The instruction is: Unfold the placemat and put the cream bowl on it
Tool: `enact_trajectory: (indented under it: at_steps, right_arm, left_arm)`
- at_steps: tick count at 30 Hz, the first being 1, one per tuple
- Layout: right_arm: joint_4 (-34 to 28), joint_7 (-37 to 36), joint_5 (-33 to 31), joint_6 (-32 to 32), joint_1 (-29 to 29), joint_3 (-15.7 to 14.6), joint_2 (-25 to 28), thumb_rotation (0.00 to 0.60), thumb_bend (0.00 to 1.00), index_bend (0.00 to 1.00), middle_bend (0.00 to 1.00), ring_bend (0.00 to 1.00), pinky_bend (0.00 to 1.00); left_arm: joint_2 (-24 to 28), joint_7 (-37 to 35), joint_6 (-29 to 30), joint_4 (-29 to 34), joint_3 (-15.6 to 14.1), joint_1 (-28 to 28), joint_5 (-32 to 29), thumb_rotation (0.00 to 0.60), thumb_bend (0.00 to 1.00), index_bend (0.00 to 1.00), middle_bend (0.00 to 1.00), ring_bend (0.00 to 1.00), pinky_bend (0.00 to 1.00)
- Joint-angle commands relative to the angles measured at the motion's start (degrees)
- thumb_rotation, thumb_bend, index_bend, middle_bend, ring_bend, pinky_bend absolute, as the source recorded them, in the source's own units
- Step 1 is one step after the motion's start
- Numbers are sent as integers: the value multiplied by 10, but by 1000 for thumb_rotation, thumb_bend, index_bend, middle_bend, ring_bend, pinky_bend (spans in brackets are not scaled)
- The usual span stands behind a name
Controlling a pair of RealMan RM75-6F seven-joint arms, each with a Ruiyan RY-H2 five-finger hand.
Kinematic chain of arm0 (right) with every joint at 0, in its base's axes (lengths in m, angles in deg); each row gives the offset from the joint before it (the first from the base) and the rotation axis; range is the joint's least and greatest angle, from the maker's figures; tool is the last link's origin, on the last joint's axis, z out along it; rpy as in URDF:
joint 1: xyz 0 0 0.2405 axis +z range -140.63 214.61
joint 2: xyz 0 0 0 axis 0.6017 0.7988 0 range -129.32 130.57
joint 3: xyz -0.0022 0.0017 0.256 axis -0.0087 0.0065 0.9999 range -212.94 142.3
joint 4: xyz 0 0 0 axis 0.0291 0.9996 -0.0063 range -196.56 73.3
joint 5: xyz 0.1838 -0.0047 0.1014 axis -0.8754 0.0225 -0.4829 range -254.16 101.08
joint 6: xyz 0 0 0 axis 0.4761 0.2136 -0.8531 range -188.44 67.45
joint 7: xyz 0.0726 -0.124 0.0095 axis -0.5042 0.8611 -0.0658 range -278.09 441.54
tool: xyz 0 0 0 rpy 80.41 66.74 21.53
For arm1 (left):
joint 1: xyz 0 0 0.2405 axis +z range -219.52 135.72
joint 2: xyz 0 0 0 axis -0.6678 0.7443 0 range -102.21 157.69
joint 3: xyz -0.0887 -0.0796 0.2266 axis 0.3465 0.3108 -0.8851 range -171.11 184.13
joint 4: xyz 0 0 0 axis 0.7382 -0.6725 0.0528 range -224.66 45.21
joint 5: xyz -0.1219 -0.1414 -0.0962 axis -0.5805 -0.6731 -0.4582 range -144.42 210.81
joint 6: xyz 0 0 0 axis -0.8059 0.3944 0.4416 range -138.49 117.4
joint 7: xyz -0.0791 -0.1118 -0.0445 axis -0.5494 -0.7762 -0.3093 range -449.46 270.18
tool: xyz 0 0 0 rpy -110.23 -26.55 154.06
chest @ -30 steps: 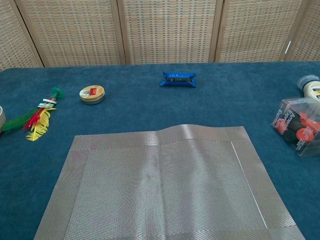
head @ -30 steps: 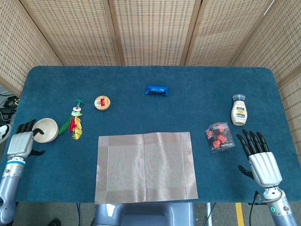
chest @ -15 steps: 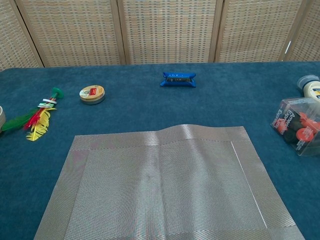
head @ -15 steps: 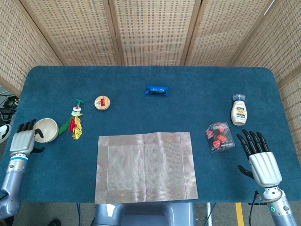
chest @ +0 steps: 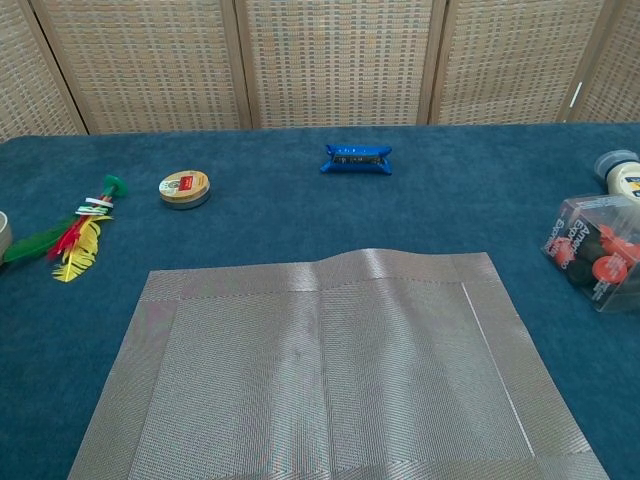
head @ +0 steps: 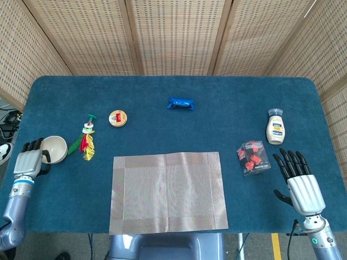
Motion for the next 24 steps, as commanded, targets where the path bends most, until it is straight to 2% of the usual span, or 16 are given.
enact_trajectory:
  at_steps: [1,7,17,20,24]
  right_arm:
    - [0,0,1,0,-1,1,0,600,0,0,0,0,0]
    - [-1,-3,2,0,-3,5,1,600,0,0,0,0,0]
    - [-2,-11,2,3,-7,12,6,600,0,0,0,0,0]
    - [-3,-13,3,4,-8,14,7,600,0,0,0,0,0]
    - [-4,-14,2,4,-9,15,8,600,0,0,0,0,0]
  left_arm:
    - [7,0,2,10,-2,1,3,600,461,680,0,0,0]
    - [29,-1,38,67,-4,5,38,600,481,687,0,0,0]
    - [70,43,143,239,-12,-6,186,600,517,716,0,0,0]
    - [66,66,147,277,-18,-22,231,600,550,732,0,0,0]
    - [44,76,112,301,-33,-60,295,600,554,725,0,0,0]
